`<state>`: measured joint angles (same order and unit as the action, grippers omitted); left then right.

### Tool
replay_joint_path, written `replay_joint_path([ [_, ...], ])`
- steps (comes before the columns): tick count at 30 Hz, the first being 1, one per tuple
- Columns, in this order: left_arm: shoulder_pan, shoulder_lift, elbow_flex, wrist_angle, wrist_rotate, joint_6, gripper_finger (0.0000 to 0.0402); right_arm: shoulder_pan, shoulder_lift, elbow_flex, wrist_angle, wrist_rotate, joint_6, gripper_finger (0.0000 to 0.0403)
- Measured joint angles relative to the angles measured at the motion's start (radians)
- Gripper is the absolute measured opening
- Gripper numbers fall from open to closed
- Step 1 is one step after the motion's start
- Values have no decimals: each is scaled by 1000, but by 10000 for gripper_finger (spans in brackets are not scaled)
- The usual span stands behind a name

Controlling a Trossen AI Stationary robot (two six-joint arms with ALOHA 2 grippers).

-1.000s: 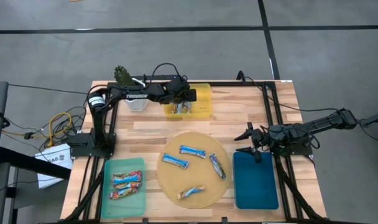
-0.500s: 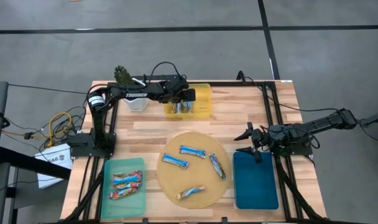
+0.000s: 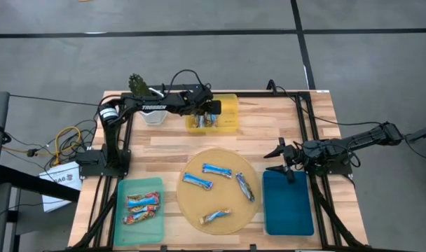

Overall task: Pick and place Granola Bars by type
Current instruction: Put the yellow granola bar into the yellow bin

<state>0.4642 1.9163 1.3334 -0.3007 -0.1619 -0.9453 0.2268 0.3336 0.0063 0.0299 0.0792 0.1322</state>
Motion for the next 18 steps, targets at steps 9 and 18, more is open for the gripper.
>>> replay_joint_path([
  [9, -56, 0, 0, 200, 60, 244, 113, 0, 0, 0, 0, 0, 0, 234],
  [18, -162, 0, 1, 490, 278, 466, 113, 0, 0, 0, 0, 0, 0, 234],
])
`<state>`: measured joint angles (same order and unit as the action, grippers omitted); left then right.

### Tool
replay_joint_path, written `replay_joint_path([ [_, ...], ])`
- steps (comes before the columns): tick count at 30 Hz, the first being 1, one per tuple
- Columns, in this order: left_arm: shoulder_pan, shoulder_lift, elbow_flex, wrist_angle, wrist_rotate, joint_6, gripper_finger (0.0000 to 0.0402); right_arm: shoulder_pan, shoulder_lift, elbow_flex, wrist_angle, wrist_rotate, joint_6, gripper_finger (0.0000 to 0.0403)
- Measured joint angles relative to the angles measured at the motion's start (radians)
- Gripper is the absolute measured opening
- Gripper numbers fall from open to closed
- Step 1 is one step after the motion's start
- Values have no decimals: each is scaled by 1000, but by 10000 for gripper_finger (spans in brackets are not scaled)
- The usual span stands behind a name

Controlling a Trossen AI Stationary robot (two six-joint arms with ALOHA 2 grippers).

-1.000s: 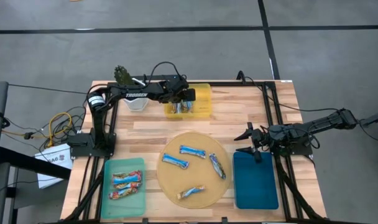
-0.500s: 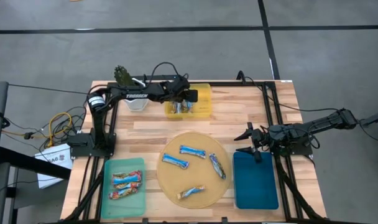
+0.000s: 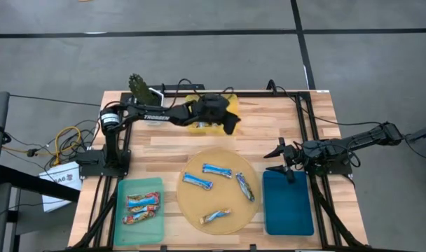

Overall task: Pick and place Granola Bars by type
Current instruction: Put the yellow granola bar into the yellow bin

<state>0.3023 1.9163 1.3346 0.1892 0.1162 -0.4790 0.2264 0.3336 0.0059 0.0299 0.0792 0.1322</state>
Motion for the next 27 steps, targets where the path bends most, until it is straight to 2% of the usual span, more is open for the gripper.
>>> replay_joint_path([
  [11, -155, 0, 0, 182, 363, 229, 113, 0, 0, 0, 0, 0, 0, 234],
  [21, -273, -2, 0, 223, 571, 253, 113, 0, 0, 0, 0, 0, 0, 234],
  [27, -335, -2, 0, 221, 657, 266, 113, 0, 0, 0, 0, 0, 0, 234],
])
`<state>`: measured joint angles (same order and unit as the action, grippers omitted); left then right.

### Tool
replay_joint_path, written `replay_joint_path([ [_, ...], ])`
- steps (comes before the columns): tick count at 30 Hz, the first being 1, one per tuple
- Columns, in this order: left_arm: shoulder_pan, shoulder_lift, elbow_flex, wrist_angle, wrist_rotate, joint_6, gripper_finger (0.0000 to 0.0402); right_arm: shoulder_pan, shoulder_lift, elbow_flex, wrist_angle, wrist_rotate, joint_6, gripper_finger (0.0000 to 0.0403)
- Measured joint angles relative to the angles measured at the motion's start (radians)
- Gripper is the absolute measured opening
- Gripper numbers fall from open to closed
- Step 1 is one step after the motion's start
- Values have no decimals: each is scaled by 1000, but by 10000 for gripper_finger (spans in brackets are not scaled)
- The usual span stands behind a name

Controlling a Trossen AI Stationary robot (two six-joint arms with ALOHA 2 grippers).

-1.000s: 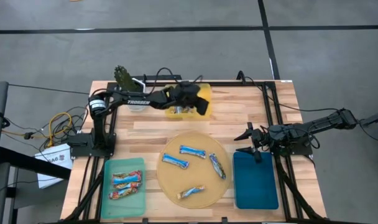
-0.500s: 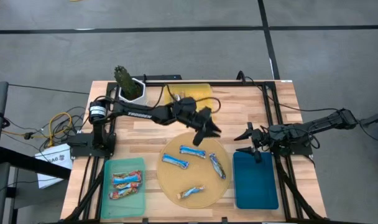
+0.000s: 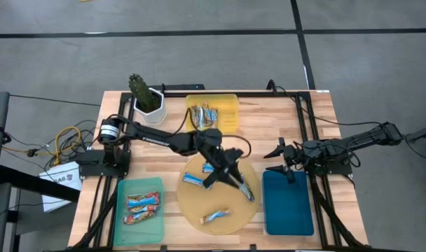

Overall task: Pick and place Granola Bars by type
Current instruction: Put the yellow granola bar into the yellow bin

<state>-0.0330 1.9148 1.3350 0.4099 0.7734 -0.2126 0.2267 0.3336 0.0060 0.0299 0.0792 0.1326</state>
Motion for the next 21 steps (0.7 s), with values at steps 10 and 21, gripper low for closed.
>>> replay_joint_path([
  [10, -177, 0, 0, -25, -9, 97, 113, 0, 0, 0, 0, 0, 0, 234],
  [21, -394, 0, 0, -250, -300, 326, 113, 0, 0, 0, 0, 0, 0, 234],
])
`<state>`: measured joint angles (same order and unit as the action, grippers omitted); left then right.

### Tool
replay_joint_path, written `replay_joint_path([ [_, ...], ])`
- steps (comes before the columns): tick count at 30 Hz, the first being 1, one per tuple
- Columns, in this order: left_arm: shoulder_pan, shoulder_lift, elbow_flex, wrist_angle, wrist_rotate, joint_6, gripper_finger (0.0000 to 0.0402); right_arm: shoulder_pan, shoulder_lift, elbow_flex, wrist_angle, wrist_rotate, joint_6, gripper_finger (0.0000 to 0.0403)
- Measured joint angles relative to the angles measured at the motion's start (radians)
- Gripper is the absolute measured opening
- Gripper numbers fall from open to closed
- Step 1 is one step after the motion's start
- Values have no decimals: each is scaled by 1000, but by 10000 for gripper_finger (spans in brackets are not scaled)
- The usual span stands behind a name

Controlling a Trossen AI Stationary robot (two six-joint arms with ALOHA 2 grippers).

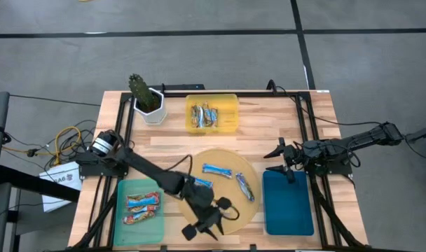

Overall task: Pick and place Granola Bars by type
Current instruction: Put the yellow granola bar into the yellow bin

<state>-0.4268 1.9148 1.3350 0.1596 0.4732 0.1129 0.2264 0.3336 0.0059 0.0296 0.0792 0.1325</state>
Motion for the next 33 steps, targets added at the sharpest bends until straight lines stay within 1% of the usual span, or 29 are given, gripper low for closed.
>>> replay_joint_path([
  [5, -60, -10, 5, -146, -180, 2, 113, 0, 0, 0, 0, 0, 0, 234],
  [10, -86, -16, 64, -361, -350, 12, 113, 0, 0, 0, 0, 0, 0, 234],
  [13, -86, -18, 105, -478, -421, -39, 113, 0, 0, 0, 1, 0, 0, 234],
  [16, -86, -18, 142, -577, -463, -142, 113, 0, 0, 0, 0, 0, 0, 234],
  [23, -85, -18, 189, -733, -480, -414, 113, 0, 0, 0, 0, 0, 0, 234],
  [28, -85, -18, 191, -795, -486, -592, 113, 0, 0, 0, 0, 0, 0, 234],
  [33, -84, -17, 191, -803, -491, -708, 113, 0, 0, 0, 0, 0, 0, 234],
])
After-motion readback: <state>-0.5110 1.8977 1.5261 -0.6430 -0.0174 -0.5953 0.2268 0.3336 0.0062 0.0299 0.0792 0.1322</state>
